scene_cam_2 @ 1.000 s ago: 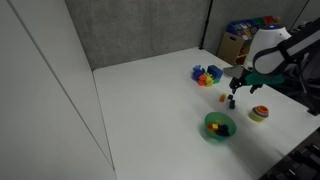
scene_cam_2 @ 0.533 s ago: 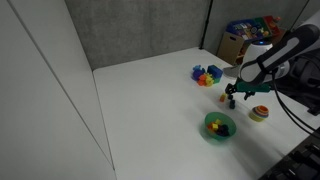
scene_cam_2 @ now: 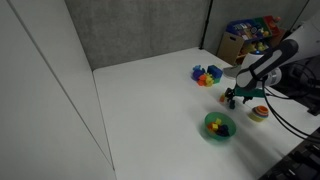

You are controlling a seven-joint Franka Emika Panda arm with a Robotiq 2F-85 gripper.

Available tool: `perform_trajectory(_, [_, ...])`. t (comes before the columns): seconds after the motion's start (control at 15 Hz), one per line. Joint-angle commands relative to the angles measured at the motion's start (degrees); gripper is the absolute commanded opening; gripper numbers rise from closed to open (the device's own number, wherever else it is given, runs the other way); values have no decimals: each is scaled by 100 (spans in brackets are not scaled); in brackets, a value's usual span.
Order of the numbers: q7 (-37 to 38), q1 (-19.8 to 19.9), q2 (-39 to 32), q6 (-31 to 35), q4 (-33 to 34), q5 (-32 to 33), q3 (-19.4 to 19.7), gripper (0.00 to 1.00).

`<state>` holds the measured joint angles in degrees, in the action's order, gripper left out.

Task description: Put the small green block in the bowl

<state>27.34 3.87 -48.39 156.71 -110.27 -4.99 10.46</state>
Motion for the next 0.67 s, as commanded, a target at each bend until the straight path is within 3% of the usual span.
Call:
perform_trajectory(0.0, [-361, 142, -229, 105, 212, -274, -97, 100])
perform_trajectory(0.2, [-462, 165, -309, 122, 226, -368, -131, 100])
perform_trajectory(0.27, [-473, 161, -328, 139, 227, -390, -132, 75])
perform_trajectory(0.33, [-509, 158, -330, 155, 208, -416, -145, 75])
perform_trajectory(0.6, [-547, 113, -223, 229, 78, -435, -191, 40])
